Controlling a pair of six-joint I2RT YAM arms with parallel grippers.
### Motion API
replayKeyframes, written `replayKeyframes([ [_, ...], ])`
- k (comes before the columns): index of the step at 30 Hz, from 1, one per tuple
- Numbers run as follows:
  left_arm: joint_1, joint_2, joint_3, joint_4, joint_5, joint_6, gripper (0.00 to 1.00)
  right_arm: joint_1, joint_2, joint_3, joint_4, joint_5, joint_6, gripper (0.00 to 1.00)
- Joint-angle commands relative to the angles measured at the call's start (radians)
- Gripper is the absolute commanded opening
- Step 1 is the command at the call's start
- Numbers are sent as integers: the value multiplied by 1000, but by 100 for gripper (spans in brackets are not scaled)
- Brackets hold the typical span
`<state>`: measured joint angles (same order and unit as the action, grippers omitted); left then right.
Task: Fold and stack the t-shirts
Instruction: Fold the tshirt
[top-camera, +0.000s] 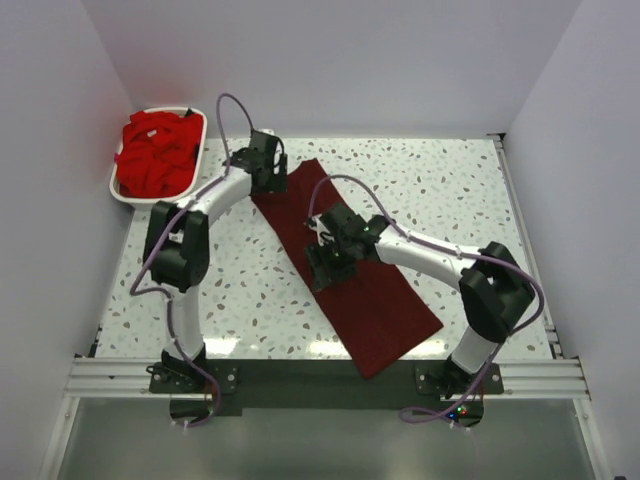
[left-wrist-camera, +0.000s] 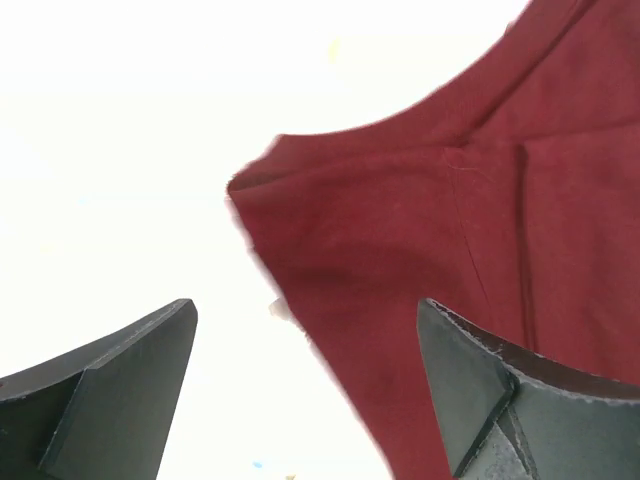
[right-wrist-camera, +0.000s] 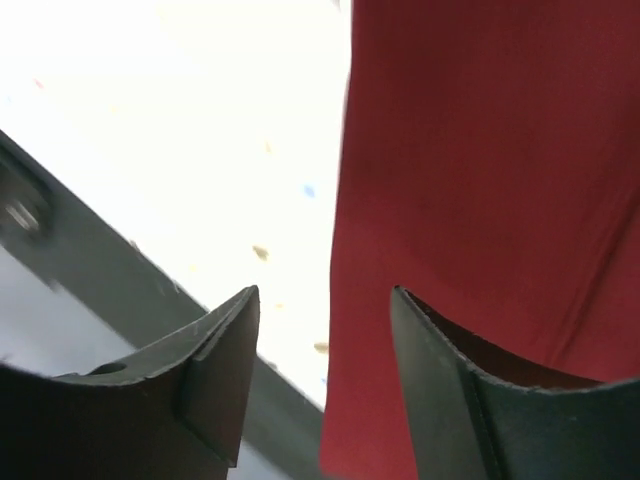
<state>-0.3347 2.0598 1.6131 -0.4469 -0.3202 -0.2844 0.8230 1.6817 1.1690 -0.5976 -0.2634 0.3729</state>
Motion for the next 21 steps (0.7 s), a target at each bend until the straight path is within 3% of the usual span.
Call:
replayKeyframes([
  [1, 8, -281, -33, 30, -129, 19, 98, -67, 74, 157, 37, -36, -69, 55],
  [4, 8, -465, -142, 27, -184, -39, 98, -126, 183, 265, 131, -111, -48, 48],
  [12, 6, -875, -619, 45, -51, -107, 100, -200, 492, 550, 318, -129, 63, 42],
  [16, 6, -974, -809, 86, 19, -102, 100, -225, 634, 671, 409, -114, 135, 44],
  [21, 6, -1014, -904, 151, 82, -99, 100, -283, 791, 758, 435, -59, 227, 47],
])
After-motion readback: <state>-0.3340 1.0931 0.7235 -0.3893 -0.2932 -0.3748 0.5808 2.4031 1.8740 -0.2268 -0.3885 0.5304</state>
